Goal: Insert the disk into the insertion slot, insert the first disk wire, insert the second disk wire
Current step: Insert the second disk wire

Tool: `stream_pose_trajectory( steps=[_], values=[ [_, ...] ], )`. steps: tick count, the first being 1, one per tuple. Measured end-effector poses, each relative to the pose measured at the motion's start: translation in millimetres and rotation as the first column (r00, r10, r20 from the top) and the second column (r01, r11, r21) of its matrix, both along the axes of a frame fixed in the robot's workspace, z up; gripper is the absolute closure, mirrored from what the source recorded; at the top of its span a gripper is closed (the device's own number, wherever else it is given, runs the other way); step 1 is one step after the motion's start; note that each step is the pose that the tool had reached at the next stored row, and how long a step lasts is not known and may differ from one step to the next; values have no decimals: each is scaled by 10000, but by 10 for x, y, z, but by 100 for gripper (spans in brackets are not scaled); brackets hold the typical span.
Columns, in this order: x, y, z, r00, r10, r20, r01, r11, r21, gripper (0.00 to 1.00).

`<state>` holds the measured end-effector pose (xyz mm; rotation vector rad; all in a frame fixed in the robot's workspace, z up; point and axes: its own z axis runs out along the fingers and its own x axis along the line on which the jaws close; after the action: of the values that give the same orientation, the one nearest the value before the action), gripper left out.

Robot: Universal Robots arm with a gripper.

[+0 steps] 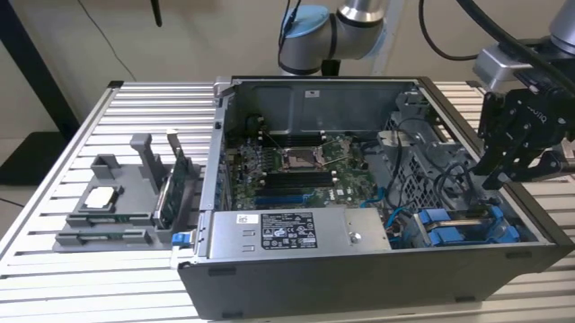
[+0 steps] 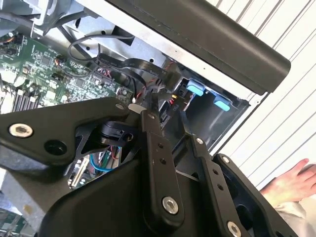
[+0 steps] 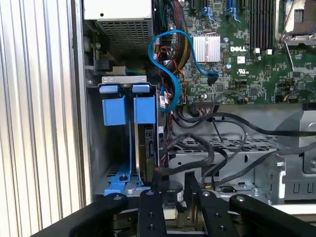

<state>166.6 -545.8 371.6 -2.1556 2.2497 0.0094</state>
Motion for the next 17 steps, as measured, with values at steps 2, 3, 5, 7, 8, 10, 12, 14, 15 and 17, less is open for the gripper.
stream_pose_trajectory(
  steps=[2,3,5,7,8,10,12,14,15,17],
  values=[
    [60,40,4,10000,1,-68,-1,10000,0,67],
    [71,46,5,10000,1,-82,-1,10000,0,67],
    [98,57,6,9999,1,-114,-1,10000,1,67],
    [124,68,8,9999,0,-145,0,10000,0,67],
    [137,74,9,9999,1,-160,-1,10000,0,67],
    [164,84,9,9998,0,-193,0,10000,3,67],
    [191,94,12,9997,0,-225,0,10000,0,67],
    [220,101,14,9997,0,-258,0,10000,-2,67],
    [234,104,14,9996,0,-277,0,10000,0,67],
    [267,110,16,9995,0,-318,0,10000,0,67]
  ],
)
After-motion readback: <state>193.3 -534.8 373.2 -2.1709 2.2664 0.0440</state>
